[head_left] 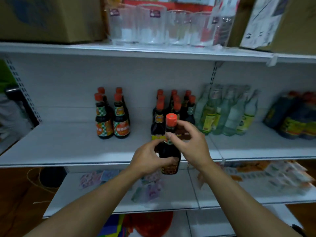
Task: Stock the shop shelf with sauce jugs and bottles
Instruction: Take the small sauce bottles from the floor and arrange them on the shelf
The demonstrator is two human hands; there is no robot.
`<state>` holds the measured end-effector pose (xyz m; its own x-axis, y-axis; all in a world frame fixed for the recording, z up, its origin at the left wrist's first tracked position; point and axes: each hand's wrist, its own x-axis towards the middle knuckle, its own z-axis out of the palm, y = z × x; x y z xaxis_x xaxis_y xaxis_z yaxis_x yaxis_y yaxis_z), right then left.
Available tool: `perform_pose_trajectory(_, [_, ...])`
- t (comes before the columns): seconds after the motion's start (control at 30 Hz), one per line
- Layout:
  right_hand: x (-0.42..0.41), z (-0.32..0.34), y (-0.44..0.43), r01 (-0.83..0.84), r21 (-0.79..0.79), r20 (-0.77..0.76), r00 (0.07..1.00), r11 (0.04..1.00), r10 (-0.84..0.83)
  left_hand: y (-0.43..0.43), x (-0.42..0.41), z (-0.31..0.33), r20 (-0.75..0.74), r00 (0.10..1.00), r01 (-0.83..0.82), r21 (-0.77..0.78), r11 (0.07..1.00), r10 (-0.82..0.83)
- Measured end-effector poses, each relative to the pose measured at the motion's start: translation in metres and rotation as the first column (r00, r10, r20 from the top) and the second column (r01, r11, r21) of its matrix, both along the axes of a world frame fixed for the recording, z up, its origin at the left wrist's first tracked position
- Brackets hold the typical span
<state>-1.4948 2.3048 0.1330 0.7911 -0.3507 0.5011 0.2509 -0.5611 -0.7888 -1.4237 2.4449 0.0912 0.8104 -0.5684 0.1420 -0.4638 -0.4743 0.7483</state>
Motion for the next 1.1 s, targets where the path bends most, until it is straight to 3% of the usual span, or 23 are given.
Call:
perform_pose_trajectory(0.47, [0.016, -0.019, -0.132, 0.013, -0.041, -0.130, 0.991, 0.999, -0.019, -0.144, 0.011, -0.011, -0.049, 0.994, -0.093, 0.096, 0.991, 0.098])
perform_pose_trajectory(0.9, [0.061, -0.037, -0.152, 0.108, -0.016, -0.133, 0.985, 0.994, -0.109, -0.172, 0.045, -0.029, -0.134, 0.986, -0.097, 0.011, 0.995, 0.098])
perform_pose_trajectory(1.1, [0.067, -0.040, -0.150, 0.123, 0.002, -0.114, 0.986, 0.992, -0.122, -0.164, 0.043, -0.037, -0.023, 0.998, -0.052, -0.045, 0.998, 0.051])
